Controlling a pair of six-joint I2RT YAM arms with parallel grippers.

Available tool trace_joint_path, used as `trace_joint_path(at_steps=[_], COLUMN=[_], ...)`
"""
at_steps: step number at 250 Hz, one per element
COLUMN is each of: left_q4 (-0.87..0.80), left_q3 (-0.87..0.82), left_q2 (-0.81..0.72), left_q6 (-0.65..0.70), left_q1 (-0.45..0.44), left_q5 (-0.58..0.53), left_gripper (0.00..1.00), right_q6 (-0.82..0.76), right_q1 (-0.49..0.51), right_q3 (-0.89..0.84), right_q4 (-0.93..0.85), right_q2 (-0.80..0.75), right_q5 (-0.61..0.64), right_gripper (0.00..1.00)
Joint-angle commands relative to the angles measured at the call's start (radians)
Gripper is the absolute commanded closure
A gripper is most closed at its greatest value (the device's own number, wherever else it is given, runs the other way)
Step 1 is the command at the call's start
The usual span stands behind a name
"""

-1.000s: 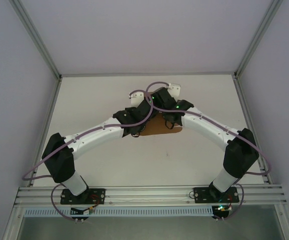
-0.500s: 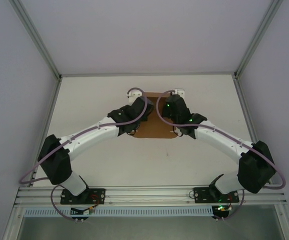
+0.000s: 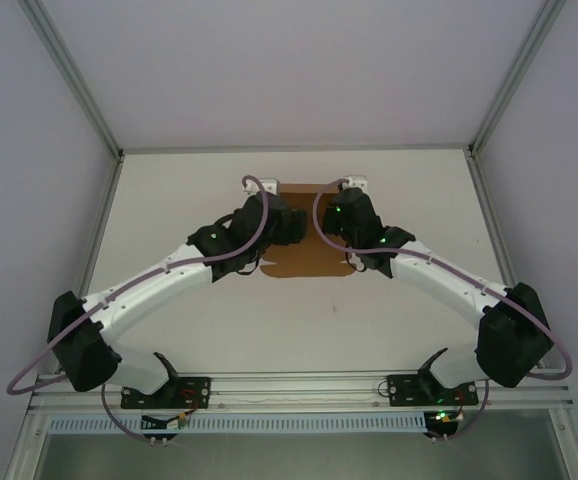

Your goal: Assemble paper box

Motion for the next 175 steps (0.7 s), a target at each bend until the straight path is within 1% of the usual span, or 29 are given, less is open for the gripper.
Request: trace_joint_path(at_steps=[1, 48, 63, 79, 101, 111, 121, 144, 155, 175], left_q4=[-0.049, -0.13, -0.163, -0.193, -0.206, -0.202, -0.196, -0.168, -0.159, -0.156], left_q3=[-0.027, -0.069, -0.08, -0.091, -0.116, -0.135, -0.153, -0.199, -0.215, -0.231], left_q2=[-0.087, -0.2, -0.22, -0.234, -0.253, -0.261, -0.269, -0.281, -0.284, -0.279], left_q6=[0.011, -0.006, -0.024, -0.038, -0.053, -0.062, -0.071, -0.087, -0.09, -0.094], left_q1=[0.017, 0.061, 0.086, 0.118, 0.168, 0.195, 0.226, 0.291, 0.313, 0.33], left_q5=[-0.005, -0.014, -0.032, -0.031, 0.006, 0.031, 0.062, 0.132, 0.147, 0.145], left_gripper=[0.0, 0.0, 0.0, 0.0, 0.0, 0.0, 0.0, 0.0, 0.0, 0.0], right_q6=[-0.025, -0.038, -0.056, -0.114, -0.295, -0.398, -0.495, -0.738, -0.856, -1.055], right_q1=[-0.001, -0.013, -0.019, -0.028, -0.03, -0.031, -0.03, -0.03, -0.022, 0.002], right_q3=[0.01, 0.057, 0.072, 0.098, 0.146, 0.168, 0.19, 0.235, 0.241, 0.218], right_q4=[-0.029, -0.136, -0.172, -0.228, -0.339, -0.402, -0.463, -0.608, -0.645, -0.63], right_q2=[-0.028, -0.013, -0.008, 0.003, 0.032, 0.048, 0.062, 0.099, 0.111, 0.131], right_q5=[0.013, 0.004, -0.038, -0.091, -0.18, -0.228, -0.252, -0.326, -0.343, -0.319], right_gripper=[0.97, 0.97, 0.97, 0.97, 0.96, 0.99, 1.0, 0.98, 0.99, 0.99])
